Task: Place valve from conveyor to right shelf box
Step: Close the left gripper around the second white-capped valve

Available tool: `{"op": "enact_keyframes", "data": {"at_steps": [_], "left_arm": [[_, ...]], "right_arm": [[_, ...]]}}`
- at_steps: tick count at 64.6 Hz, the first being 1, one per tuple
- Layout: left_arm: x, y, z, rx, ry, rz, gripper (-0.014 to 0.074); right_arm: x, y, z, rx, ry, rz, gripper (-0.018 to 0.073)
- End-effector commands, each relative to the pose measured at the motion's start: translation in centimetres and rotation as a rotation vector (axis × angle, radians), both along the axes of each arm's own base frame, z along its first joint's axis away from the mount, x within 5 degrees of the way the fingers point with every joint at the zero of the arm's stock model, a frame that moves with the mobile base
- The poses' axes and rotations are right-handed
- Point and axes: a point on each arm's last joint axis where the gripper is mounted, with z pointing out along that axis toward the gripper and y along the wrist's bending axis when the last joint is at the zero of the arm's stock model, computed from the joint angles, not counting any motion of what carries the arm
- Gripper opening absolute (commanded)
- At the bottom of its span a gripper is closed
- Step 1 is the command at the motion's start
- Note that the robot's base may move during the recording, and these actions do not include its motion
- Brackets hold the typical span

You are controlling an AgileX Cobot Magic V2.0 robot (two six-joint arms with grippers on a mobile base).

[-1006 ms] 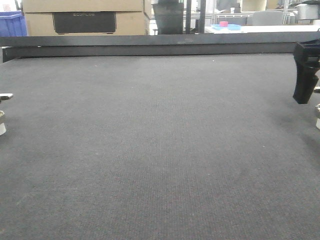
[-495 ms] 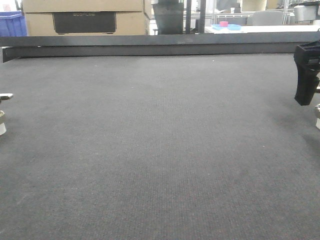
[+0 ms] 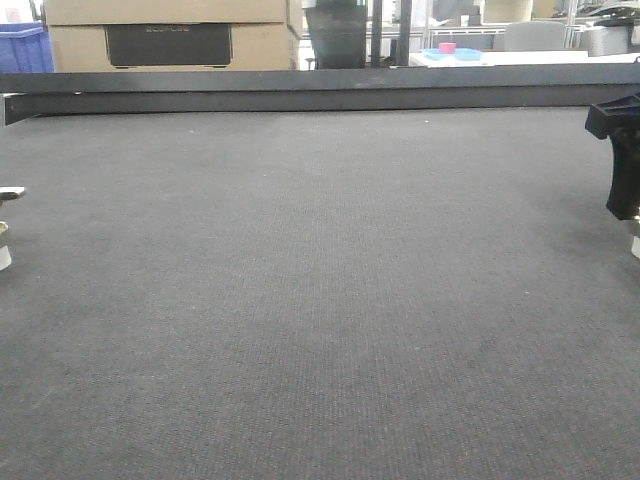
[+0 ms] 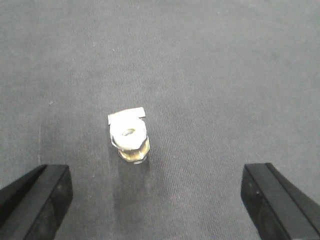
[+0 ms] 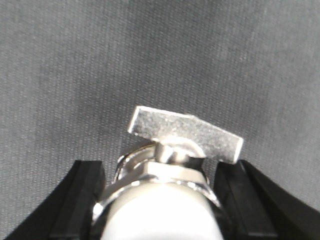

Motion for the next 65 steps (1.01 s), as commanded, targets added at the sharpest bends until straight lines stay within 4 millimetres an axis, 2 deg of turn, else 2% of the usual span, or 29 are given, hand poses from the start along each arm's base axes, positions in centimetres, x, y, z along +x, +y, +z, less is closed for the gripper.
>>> {"op": "enact_keyframes", "data": {"at_steps": [1, 8, 20, 34, 51, 65], "left_arm": [[0.8, 0.2, 0.3, 0.001, 0.045, 0.016, 0.0590], [3.0, 0.7, 0.0, 0.011, 0.154, 0.043, 0.0590], [7.7, 1.7, -1.5, 0.083, 0.311, 0.074, 0.0590], [12.2, 1.8, -5.5, 0.118, 0.447, 0.064, 0.0590], [15.2, 1.7, -9.4, 0.122, 0.503, 0.054, 0.0590], [16.1, 1.4, -11.2, 0.076, 0.534, 0.054, 0.0590]], "right_arm": [[0.2, -0.1, 0.3, -0.007, -0.018, 0.010, -0.0006], [0.2, -0.1, 0.3, -0.007, -0.020, 0.010, -0.0169], [0.2, -0.1, 0.3, -0.007, -0.028, 0.010, -0.0154], [0.3, 0.0, 0.3, -0.006, -0.039, 0.010, -0.0154], [0.4, 0.0, 0.4, -0.005, -0.051, 0.009, -0.0154], [0.5, 0.0, 0.4, -0.005, -0.056, 0.009, -0.0154]]}}
